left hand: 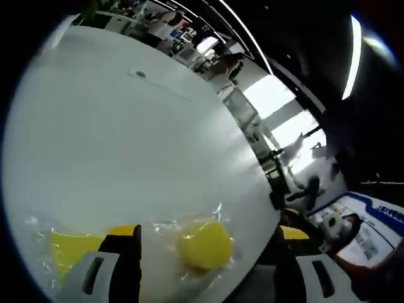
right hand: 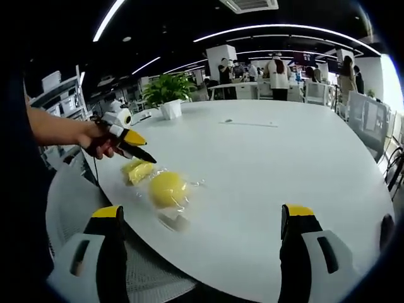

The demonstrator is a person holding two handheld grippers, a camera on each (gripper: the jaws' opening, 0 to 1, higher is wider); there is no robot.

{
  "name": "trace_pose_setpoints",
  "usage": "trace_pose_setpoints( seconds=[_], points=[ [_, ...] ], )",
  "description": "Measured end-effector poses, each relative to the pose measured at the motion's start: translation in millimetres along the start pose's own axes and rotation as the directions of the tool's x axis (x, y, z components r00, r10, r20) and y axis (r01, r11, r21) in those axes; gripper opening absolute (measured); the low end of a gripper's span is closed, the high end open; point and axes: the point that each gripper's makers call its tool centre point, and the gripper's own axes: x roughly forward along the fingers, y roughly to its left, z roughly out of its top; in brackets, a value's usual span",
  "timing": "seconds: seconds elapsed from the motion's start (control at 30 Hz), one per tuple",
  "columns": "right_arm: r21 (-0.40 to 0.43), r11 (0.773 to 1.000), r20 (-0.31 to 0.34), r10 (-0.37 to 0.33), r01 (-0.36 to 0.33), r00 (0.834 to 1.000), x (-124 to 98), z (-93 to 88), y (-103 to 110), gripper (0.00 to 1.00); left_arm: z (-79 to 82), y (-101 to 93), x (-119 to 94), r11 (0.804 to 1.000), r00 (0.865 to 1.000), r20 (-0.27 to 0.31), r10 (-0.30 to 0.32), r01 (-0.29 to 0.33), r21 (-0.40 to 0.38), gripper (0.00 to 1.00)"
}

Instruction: Compare the silicone blocks by pressing each to a similar depth, holding the contact briefly, and releasing to observe deformation and rebound differences across the visible hardness samples.

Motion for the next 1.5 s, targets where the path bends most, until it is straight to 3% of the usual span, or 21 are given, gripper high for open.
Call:
trace_pose_setpoints(
  seconds=[0.17,0.33,0.4,0.5,0.73,0.97,1.1,1.37,1.5],
  points=[
    [0.004,1.000,-0.007,0.004,-0.004,1.000,-2,-2.3,0,0.97,1.0,6.8,6,0.989,1.000,0.011,0.017,-0.015,-0.144,0.85],
    [0.002,1.000,-0.010,0.010,-0.010,1.000,-3,-1.7,3,0.97,-2.7,11.7,12,0.985,1.000,0.003,0.015,-0.014,-0.175,0.83],
    [-0.001,1.000,-0.013,0.014,-0.014,1.000,-2,-1.9,4,0.97,-4.3,16.5,15,0.975,0.999,0.000,0.038,-0.037,-0.217,0.80],
    [-0.004,1.000,-0.016,0.017,-0.017,1.000,-2,-2.2,4,0.97,-3.0,14.9,18,0.968,1.000,0.014,0.021,-0.017,-0.250,0.76],
    [-0.002,1.000,-0.023,0.026,-0.026,0.999,1,-3.2,7,0.97,-3.1,21.3,22,0.946,0.999,-0.003,0.037,-0.036,-0.322,0.66],
    [0.002,1.000,-0.024,0.030,-0.030,0.999,3,-4.0,9,0.97,-7.9,20.2,22,0.953,0.997,-0.030,0.071,-0.077,-0.293,0.62],
    [0.004,0.999,-0.025,0.032,-0.032,0.999,3,-4.6,10,0.97,-14.0,27.9,23,0.949,0.986,-0.074,0.152,-0.166,-0.269,0.46],
    [0.008,0.999,-0.022,0.032,-0.031,0.999,3,-4.9,10,0.97,-14.0,26.8,29,0.955,0.972,-0.118,0.201,-0.221,-0.198,0.46],
    [0.010,0.999,-0.023,0.034,-0.034,0.999,4,-6.3,11,0.97,-16.5,38.6,32,0.941,0.965,-0.126,0.230,-0.254,-0.222,0.40]
  ],
)
